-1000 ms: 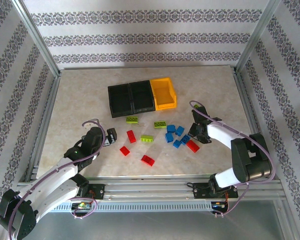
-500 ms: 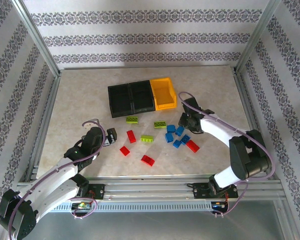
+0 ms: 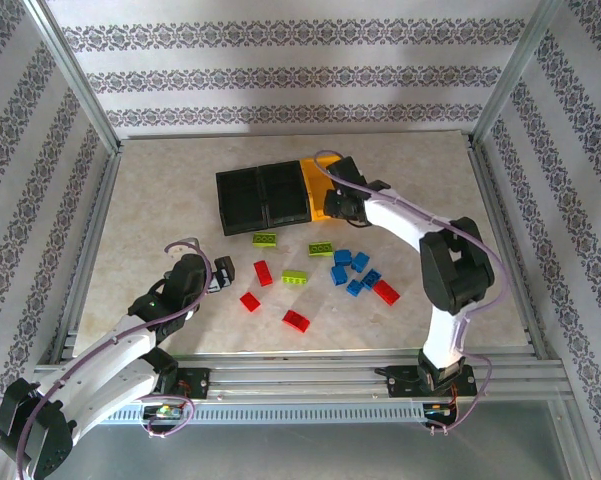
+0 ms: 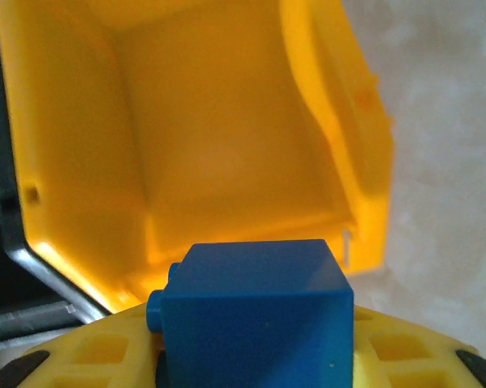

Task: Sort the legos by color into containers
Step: Place the lego in the container.

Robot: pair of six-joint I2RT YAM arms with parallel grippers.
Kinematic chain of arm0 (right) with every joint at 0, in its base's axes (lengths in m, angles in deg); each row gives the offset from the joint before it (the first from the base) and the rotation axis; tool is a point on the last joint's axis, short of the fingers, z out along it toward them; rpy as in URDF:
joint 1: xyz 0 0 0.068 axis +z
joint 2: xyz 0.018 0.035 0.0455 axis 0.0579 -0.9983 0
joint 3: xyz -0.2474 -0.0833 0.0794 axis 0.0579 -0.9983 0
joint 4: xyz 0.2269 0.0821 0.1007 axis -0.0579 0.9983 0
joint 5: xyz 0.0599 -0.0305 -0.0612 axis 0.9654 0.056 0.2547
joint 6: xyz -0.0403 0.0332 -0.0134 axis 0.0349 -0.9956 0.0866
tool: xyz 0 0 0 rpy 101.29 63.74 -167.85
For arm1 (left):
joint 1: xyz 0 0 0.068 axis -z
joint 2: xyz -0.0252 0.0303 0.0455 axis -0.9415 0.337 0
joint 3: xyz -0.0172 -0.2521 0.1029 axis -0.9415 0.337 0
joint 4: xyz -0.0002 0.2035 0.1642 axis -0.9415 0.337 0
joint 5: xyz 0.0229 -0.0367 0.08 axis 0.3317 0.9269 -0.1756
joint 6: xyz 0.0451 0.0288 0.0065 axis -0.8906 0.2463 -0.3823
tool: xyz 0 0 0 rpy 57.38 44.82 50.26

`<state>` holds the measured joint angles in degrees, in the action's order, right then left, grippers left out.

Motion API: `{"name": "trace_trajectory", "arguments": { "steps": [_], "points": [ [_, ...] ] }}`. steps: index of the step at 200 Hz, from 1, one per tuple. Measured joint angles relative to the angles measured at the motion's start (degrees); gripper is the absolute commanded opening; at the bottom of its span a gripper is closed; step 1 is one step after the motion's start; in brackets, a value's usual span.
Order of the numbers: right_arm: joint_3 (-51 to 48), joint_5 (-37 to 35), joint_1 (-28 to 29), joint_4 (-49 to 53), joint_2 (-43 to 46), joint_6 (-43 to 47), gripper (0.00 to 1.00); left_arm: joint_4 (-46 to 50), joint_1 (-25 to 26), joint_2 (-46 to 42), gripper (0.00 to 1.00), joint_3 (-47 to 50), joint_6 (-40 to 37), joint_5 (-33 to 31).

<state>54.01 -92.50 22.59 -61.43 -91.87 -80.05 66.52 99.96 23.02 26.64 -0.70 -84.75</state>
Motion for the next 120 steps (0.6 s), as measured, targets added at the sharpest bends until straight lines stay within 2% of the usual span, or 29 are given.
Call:
{"name": "trace_trajectory", "arguments": {
  "steps": [61, 120],
  "points": [
    [10.25, -0.50, 0.13, 0.61, -8.41, 4.59, 0.28, 0.17, 0.00, 0.07, 1.00, 0.00, -0.02, 1.05],
    [11.39, -0.46, 0.13, 1.92, -11.21, 5.62, 0.34, 0.24, 0.00, 0.83, 1.00, -0.09, -0.02, 1.33]
  ]
}}
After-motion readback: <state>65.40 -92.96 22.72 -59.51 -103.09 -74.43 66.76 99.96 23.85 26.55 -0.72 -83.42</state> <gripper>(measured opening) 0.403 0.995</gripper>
